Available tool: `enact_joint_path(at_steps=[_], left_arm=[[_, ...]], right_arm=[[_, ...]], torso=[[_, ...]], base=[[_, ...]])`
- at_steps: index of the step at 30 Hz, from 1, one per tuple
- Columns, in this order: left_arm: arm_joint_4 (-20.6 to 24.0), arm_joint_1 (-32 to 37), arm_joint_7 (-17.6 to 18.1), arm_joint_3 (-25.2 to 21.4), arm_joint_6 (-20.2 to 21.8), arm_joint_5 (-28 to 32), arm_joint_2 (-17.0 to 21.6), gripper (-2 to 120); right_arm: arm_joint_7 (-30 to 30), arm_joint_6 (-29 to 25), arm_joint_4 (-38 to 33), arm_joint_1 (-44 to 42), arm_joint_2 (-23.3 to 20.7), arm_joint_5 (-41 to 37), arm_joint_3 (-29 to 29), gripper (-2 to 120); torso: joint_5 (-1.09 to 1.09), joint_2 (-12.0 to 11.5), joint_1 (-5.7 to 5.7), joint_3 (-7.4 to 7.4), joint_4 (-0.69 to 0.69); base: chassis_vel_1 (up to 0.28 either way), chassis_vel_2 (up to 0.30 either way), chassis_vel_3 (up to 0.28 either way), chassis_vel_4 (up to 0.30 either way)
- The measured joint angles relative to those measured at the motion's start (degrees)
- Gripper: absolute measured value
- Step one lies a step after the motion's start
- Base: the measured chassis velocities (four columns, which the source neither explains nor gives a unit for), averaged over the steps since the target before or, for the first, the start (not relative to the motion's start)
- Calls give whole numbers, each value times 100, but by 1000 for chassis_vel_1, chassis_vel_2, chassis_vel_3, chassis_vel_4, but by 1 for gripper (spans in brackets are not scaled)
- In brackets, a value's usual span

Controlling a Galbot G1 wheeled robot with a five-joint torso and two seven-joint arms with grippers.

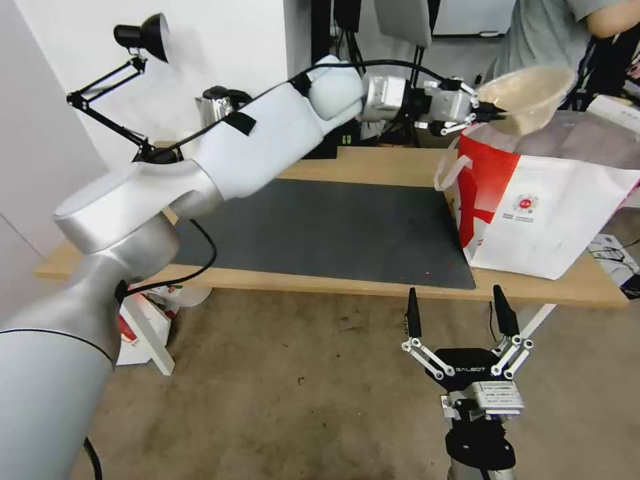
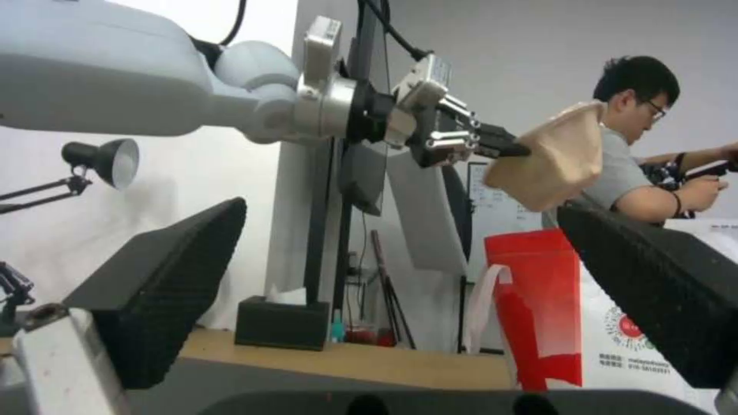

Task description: Pick up the trash from the table and place it into the takeout bag.

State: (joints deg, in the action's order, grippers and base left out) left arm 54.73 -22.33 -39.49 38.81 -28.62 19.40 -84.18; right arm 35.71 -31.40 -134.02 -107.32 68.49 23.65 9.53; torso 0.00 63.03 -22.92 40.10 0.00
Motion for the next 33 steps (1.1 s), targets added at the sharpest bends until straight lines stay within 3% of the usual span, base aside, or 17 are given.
enact_joint_path(at_steps=[18, 21, 29, 33], left_arm=[[-805, 46, -77, -243, -279, -481, -547, 0], [-855, 47, -142, -313, -264, -590, -600, 7], [-927, 52, -78, -363, -265, -569, -718, 43], [-899, 69, -43, -342, -265, -528, -716, 54]], right_arm=[[0, 0, 0, 0, 0, 0, 0, 100], [0, 0, 0, 0, 0, 0, 0, 100], [0, 0, 0, 0, 0, 0, 0, 100], [0, 0, 0, 0, 0, 0, 0, 100]], torso=[[0, -1, 0, 0, 0], [1, -1, 0, 0, 2], [0, -1, 1, 0, 1], [0, -1, 1, 0, -1]], base=[[0, 0, 0, 0], [0, 0, 0, 0], [0, 0, 0, 0], [0, 0, 0, 0]])
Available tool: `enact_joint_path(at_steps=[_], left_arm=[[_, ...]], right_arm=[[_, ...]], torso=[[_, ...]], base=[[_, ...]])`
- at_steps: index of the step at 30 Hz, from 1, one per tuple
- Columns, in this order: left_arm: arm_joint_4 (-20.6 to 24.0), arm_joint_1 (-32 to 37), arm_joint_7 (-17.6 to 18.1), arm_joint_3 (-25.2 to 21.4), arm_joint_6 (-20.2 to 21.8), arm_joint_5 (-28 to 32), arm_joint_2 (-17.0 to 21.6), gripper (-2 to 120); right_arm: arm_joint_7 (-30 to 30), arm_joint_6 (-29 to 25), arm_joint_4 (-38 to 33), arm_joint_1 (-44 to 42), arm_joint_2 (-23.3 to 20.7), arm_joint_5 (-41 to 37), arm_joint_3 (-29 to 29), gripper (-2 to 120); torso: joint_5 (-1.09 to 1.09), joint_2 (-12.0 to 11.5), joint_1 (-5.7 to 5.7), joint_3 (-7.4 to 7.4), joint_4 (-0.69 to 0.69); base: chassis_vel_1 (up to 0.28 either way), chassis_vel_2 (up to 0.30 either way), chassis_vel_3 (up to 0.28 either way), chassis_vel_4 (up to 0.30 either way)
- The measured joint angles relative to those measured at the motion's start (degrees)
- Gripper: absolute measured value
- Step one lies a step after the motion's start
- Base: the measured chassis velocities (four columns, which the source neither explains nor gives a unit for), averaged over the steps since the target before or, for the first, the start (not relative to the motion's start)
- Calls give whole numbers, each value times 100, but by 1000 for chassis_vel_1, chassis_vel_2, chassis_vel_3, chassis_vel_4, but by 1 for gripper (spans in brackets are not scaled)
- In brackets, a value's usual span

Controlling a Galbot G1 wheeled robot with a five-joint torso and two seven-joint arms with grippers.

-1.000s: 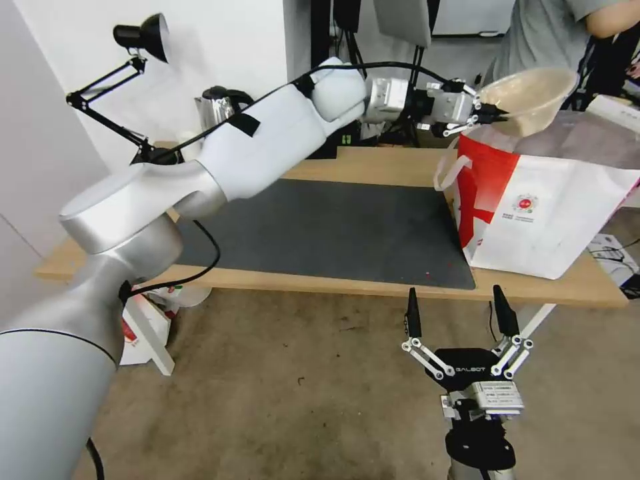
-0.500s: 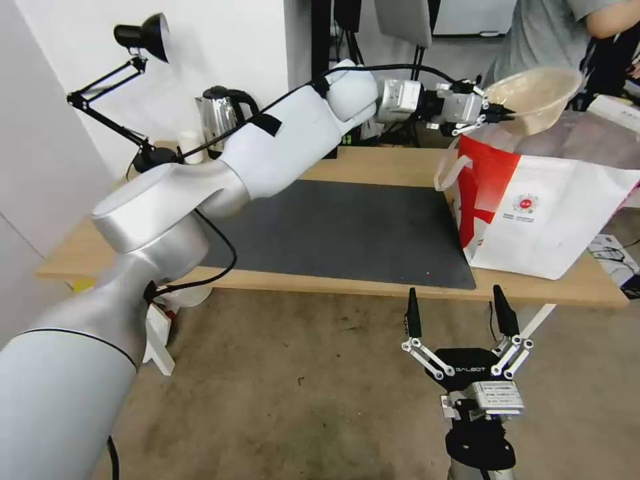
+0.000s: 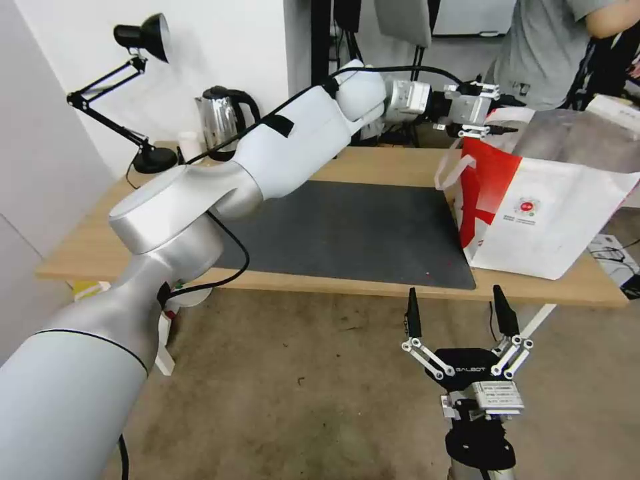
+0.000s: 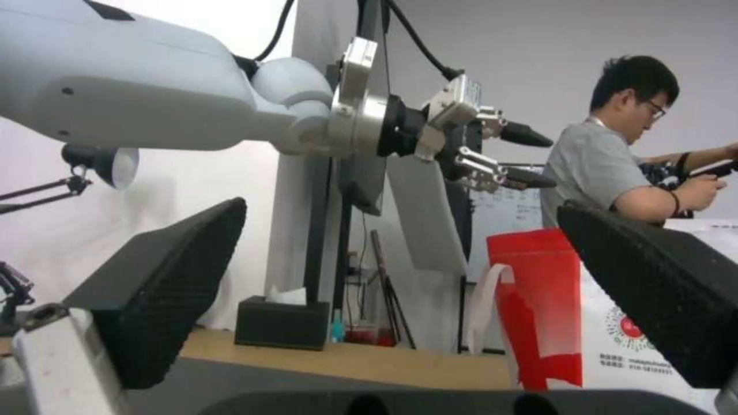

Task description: Pick up the trash from the table and place it into the takeout bag.

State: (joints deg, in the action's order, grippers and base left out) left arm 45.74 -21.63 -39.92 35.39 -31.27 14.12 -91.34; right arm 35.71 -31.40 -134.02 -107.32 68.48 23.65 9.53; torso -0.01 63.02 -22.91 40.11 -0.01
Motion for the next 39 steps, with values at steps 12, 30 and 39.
enact_joint_path(at_steps=[12, 30, 39], left_arm=[[172, -82, 17, 86, 99, 306, 103, 98], [2045, -40, 800, 342, 1188, 1558, 1987, 100], [3270, 337, 1870, 314, 1577, 2033, 3019, 100]], right_arm=[[0, 0, 0, 0, 0, 1, 0, 100], [0, 0, 0, 0, 0, 0, 0, 100], [0, 0, 0, 0, 0, 0, 0, 100]], torso=[[0, 0, -1, 0, 0], [2, 0, 0, 0, 2], [1, 0, -1, 0, -1]], base=[[0, 0, 0, 0], [0, 0, 0, 0], [0, 0, 0, 0]])
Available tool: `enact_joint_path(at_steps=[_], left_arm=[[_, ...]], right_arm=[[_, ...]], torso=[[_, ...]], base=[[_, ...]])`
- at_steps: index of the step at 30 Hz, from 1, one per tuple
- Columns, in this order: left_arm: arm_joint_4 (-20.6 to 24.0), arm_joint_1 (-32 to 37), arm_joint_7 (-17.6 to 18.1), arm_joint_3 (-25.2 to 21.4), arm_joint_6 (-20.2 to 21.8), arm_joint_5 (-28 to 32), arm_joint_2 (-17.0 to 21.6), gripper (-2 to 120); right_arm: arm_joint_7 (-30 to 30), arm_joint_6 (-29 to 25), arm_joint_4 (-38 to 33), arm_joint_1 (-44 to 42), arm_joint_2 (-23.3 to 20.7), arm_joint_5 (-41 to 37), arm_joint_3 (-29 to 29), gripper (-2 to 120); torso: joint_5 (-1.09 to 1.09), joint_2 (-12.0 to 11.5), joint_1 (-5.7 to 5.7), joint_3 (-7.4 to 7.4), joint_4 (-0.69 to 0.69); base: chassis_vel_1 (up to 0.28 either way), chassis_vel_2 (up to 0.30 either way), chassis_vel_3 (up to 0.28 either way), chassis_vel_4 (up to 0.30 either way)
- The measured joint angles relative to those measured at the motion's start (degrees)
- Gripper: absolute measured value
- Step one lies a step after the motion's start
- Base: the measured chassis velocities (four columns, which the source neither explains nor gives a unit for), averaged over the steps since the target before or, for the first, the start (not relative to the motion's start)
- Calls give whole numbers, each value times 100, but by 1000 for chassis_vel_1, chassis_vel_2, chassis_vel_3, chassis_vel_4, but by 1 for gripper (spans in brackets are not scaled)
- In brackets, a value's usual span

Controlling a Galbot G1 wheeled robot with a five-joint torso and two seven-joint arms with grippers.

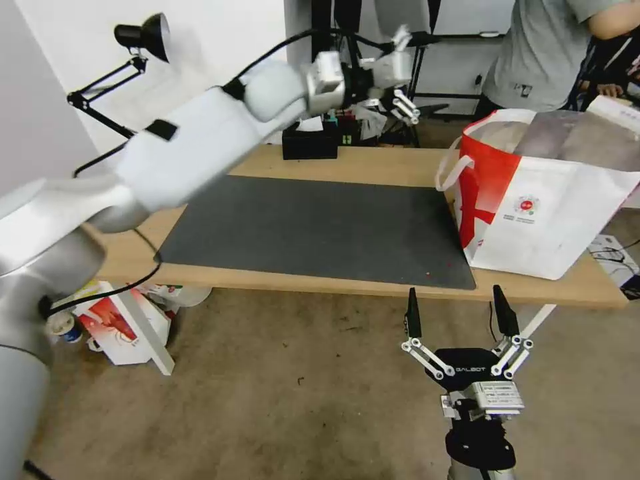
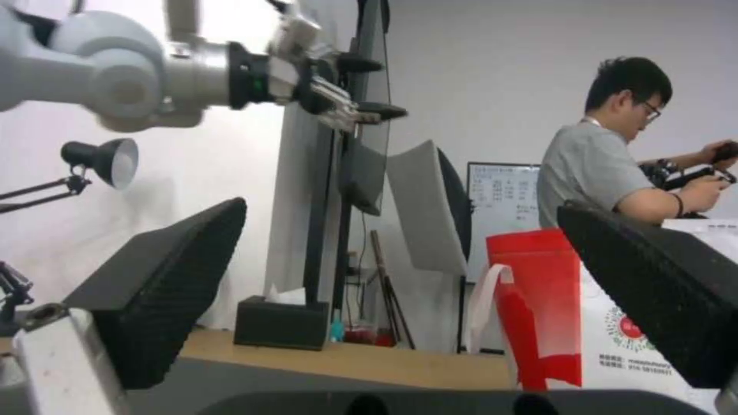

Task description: Pick up the trash from the table and place it into the takeout bag.

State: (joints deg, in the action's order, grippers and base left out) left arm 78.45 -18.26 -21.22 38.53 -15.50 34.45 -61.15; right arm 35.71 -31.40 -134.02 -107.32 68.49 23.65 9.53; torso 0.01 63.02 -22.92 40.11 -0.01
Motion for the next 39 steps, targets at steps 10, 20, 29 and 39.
enact_joint_path(at_steps=[10, 20, 29, 39], left_arm=[[1525, 685, 1419, -471, 546, 382, 1158, 100], [3345, 2706, 2104, -2395, 987, 490, 2677, 100], [4566, 5333, 2561, -4734, 1106, 528, 3410, 100], [5350, 7394, 2944, -6716, 1106, 298, 2833, 100]], right_arm=[[0, 0, 0, 0, 0, 0, 0, 100], [0, 0, 0, 0, 0, 0, 0, 100], [0, 0, 0, 0, 0, 0, 0, 100], [0, 0, 0, 0, -1, 0, 1, 100]], torso=[[0, 0, 0, 0, 2], [3, 0, 1, 0, 2], [1, 1, 2, -1, 4], [-1, 1, 1, 0, 0]], base=[[0, 0, 0, 0], [0, 0, 0, 0], [0, 0, 0, 0], [0, 0, 0, 0]])
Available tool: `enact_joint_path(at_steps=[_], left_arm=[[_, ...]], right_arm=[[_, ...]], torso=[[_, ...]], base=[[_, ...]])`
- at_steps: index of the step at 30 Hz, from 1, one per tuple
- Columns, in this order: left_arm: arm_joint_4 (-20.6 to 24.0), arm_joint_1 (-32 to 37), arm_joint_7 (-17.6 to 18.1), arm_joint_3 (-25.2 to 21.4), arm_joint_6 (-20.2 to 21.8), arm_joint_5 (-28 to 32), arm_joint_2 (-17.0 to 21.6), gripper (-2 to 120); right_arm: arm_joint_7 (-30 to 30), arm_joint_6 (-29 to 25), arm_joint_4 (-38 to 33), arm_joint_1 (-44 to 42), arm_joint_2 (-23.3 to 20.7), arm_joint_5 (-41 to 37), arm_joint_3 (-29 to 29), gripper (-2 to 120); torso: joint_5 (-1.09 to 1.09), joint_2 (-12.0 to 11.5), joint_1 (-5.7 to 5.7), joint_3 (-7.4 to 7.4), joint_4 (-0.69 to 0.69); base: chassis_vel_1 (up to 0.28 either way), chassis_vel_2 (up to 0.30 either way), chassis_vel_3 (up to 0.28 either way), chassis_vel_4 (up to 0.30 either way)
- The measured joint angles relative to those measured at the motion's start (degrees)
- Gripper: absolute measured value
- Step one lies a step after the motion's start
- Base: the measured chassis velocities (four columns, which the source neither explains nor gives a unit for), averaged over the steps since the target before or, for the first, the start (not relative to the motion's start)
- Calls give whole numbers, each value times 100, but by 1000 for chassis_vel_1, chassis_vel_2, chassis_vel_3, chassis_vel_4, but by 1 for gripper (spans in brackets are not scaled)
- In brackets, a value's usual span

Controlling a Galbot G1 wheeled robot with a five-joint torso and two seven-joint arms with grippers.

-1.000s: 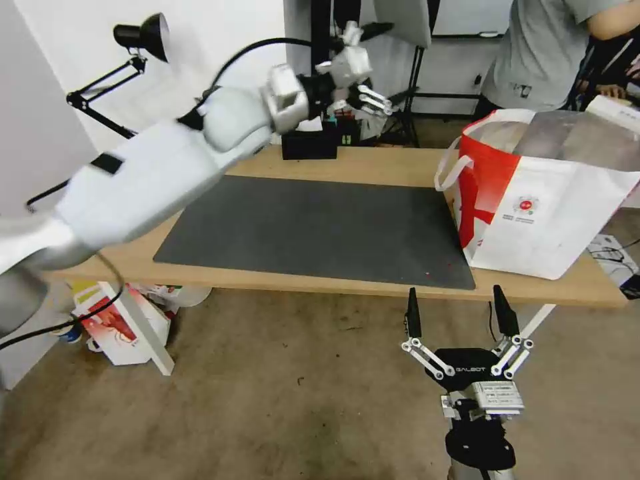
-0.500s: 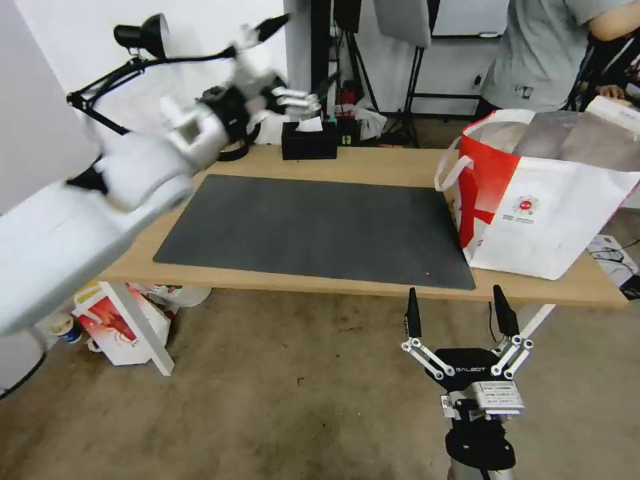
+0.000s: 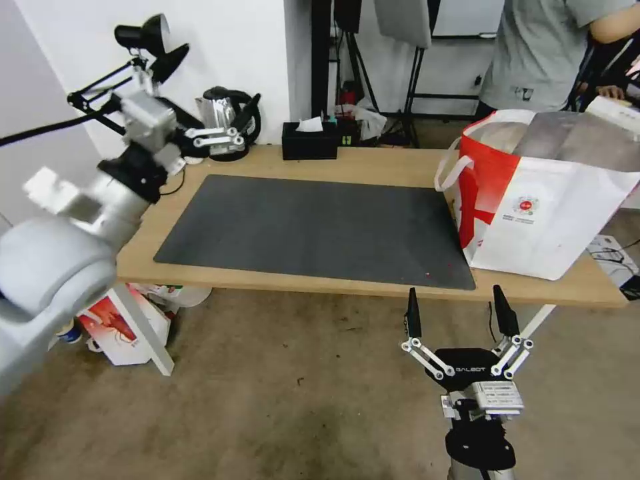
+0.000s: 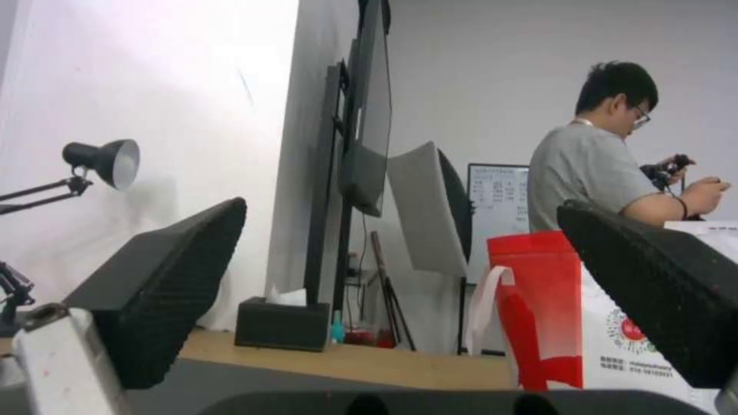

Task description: Pick up the trash from the table and place it into the takeout bag.

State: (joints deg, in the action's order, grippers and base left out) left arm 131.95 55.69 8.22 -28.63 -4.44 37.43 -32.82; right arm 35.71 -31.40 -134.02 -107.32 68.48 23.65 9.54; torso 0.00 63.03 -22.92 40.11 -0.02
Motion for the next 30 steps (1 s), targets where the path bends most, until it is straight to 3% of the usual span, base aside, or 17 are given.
enact_joint_path(at_steps=[5, 6, 9, 11, 12, 16, 30], left_arm=[[215, 780, 44, -701, 22, -178, -418, 100], [275, 1155, -64, -1029, -22, -288, -616, 100], [324, 1560, -179, -1364, -94, -405, -839, 100], [379, 2126, -404, -1805, -248, -599, -1270, 100], [379, 2126, -404, -1805, -248, -599, -1270, 100], [440, 2801, -691, -2140, -540, -935, -1958, 100], [732, 3681, -875, -2286, -937, -1426, -2964, 100]], right_arm=[[0, 0, 0, 0, -1, 0, 0, 100], [0, 0, 0, 0, -1, 0, 0, 100], [0, 0, 0, 0, 1, 0, -1, 100], [0, 0, 0, 0, 1, 0, -1, 100], [0, 0, 0, 0, 1, 0, -1, 100], [0, 0, 0, 0, 1, 0, -1, 100], [0, 0, 0, 0, 1, 0, -1, 100]], torso=[[1, 0, 1, 0, 2], [1, 0, 0, -1, 3], [0, 0, 0, 0, 2], [0, 0, 1, 0, 2], [0, 0, 1, 0, 2], [0, 0, 0, 0, 3], [-1, 0, 0, 0, 2]], base=[[0, 0, 0, 0], [0, 0, 0, 0], [0, 0, 0, 0], [0, 0, 0, 0], [0, 0, 0, 0], [0, 0, 0, 0], [0, 0, 0, 0]])
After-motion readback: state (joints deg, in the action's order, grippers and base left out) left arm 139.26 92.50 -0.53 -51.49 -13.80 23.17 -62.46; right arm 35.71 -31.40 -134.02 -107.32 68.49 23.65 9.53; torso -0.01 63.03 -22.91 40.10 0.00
